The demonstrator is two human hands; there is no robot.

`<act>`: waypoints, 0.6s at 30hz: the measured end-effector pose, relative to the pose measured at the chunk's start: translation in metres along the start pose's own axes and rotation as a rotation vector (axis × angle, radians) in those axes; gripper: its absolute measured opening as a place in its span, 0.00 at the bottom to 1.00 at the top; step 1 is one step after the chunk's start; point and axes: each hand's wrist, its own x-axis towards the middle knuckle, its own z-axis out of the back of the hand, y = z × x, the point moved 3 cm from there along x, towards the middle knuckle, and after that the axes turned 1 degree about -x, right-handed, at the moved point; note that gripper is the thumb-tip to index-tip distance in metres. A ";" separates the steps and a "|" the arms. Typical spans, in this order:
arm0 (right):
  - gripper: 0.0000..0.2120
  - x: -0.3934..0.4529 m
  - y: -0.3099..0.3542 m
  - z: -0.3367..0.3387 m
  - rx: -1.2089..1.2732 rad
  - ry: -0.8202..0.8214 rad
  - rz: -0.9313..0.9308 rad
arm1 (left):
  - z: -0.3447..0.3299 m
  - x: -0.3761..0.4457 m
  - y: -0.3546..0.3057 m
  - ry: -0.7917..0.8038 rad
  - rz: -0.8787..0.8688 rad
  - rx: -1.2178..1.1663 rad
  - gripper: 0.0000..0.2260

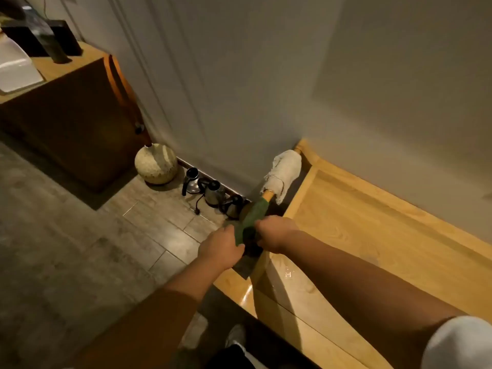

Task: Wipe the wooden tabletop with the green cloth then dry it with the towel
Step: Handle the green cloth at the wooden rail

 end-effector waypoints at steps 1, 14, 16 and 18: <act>0.17 0.010 0.000 0.002 -0.020 -0.014 0.012 | -0.002 0.008 0.000 -0.010 0.013 -0.020 0.21; 0.29 0.090 -0.024 -0.008 -0.301 -0.003 0.151 | -0.051 0.049 0.009 0.164 0.063 -0.158 0.34; 0.27 0.094 -0.028 -0.003 -0.299 0.011 0.171 | -0.051 0.049 0.009 0.190 0.063 -0.170 0.33; 0.22 0.093 -0.032 0.000 -0.306 0.033 0.208 | -0.049 0.047 0.008 0.199 0.057 -0.136 0.30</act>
